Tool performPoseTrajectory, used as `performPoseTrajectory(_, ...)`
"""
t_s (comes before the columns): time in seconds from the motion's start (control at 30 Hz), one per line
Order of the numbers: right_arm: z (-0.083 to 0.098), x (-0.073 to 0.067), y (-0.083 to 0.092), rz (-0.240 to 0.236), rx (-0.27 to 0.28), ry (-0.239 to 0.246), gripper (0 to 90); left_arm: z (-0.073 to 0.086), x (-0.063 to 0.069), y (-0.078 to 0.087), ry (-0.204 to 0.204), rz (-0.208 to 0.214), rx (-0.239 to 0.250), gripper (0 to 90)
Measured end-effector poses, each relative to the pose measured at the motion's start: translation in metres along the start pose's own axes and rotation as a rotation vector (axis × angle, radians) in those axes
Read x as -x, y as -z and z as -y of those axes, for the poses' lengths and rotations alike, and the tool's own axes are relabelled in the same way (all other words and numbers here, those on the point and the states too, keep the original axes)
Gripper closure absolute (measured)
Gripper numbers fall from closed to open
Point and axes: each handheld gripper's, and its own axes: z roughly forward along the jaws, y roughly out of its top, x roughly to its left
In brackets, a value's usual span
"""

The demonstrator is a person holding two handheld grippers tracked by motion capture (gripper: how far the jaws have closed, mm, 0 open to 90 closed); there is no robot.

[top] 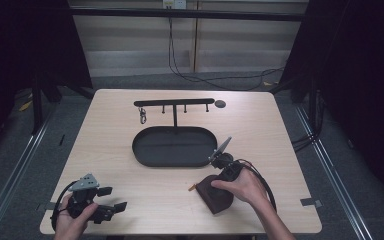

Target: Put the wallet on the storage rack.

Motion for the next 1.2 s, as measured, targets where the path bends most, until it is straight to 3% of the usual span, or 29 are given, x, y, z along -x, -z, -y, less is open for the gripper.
performPoseTrajectory(0.03, 0.0, -0.001, -0.002, 0.017, -0.009, -0.018, 16.0, 0.0, 0.0, 0.0, 0.008, 0.001, 0.004, 16.6)
performPoseTrajectory(0.17, 0.001, -0.002, 0.0, -0.023, 0.002, -0.007, 28.5, 0.0, -0.001, 0.001, 0.0, 0.002, 0.002, 16.6)
performPoseTrajectory(0.33, 0.002, 0.003, -0.001, -0.062, 0.004, -0.018, 30.3, 0.0, -0.001, 0.001, 0.005, -0.015, 0.001, 16.6)
performPoseTrajectory(0.53, 0.0, 0.001, 0.001, -0.047, -0.009, -0.022, 31.6, 0.0, -0.002, 0.003, 0.007, -0.019, 0.013, 16.6)
performPoseTrajectory(0.7, 0.002, 0.002, 0.004, -0.042, 0.018, -0.037, 38.1, 0.0, -0.003, 0.003, 0.01, -0.017, 0.013, 16.6)
performPoseTrajectory(0.8, 0.002, 0.003, 0.01, -0.035, 0.038, -0.046, 50.3, 0.0, -0.003, 0.003, 0.009, -0.016, 0.014, 16.6)
performPoseTrajectory(0.83, 0.002, 0.003, 0.01, -0.035, 0.038, -0.046, 50.3, 0.0, -0.003, 0.003, 0.009, -0.016, 0.014, 16.6)
performPoseTrajectory(0.87, 0.004, 0.007, 0.014, -0.045, 0.065, -0.05, 58.9, 0.001, -0.003, 0.004, 0.011, -0.017, 0.019, 16.6)
performPoseTrajectory(1.2, 0.006, 0.009, 0.023, -0.057, 0.098, -0.049, 72.2, 0.001, -0.003, 0.004, 0.005, -0.019, 0.019, 16.6)
